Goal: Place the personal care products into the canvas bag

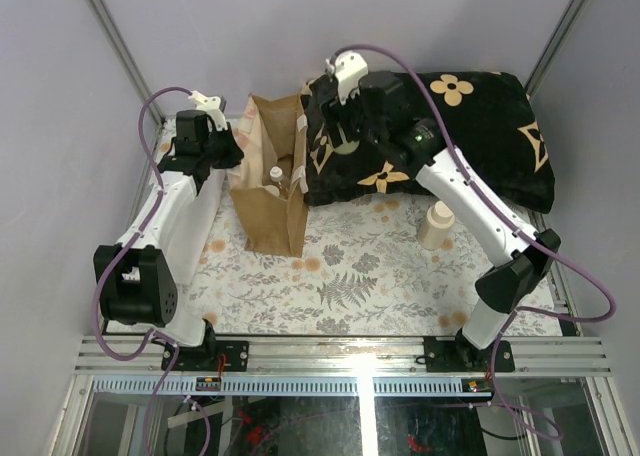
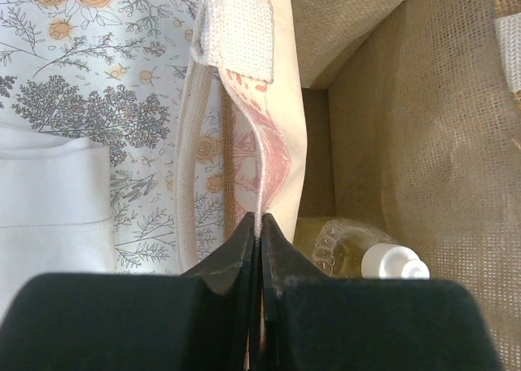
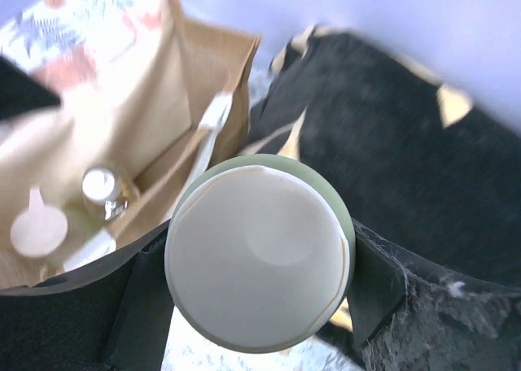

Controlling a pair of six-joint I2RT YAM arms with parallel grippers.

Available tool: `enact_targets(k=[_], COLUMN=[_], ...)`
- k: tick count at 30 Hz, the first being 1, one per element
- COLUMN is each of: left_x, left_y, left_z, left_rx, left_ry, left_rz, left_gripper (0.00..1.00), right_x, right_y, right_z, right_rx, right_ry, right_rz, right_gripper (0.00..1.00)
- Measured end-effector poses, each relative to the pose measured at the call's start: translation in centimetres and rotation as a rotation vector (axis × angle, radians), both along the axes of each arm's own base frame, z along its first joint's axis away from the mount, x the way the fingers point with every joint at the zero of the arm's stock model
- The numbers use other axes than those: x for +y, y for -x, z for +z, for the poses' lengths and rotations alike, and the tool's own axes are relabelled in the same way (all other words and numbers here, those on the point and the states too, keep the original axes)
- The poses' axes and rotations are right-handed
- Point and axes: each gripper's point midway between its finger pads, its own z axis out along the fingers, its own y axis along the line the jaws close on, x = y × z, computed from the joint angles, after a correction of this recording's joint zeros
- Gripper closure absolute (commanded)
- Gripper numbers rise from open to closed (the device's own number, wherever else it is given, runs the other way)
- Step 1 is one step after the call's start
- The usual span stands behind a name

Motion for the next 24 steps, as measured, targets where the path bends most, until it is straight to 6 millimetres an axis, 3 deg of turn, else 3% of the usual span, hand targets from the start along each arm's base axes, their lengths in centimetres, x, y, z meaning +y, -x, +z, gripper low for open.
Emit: enact_targets(k=[4,7,10,18,24], left_x=[0.0,0.0,0.0,0.0,0.0], left_y=[0.0,-0.1,-0.1,-0.1,-0.1], left_z=[0.0,-0.1,-0.1,-0.1,-0.1], left_rx=[0.000,0.001,0.002,0.003,0.003], left_ry=[0.000,0.001,0.001,0.001,0.000], left_rz=[0.000,0.000,0.000,0.000,0.001], left_gripper=[1.00,1.00,1.00,1.00,1.00], right_x=[0.5,1.3,2.9,8.6,11.3], right_y=[-1.5,-2.3,-3.2,-5.0,-5.8], right_z=[5.2,6.2,5.5,0.2,0.1], right_rx=[-0.127,-0.167,-0.170,-0.120,-0.141], right_ry=[-0.039,-0.048,-0.056,-0.097,-0.158], right_rz=[-0.007,0.013,0.056,0.238,0.318], right_gripper=[0.70,0.69,0.69,0.68,0.64])
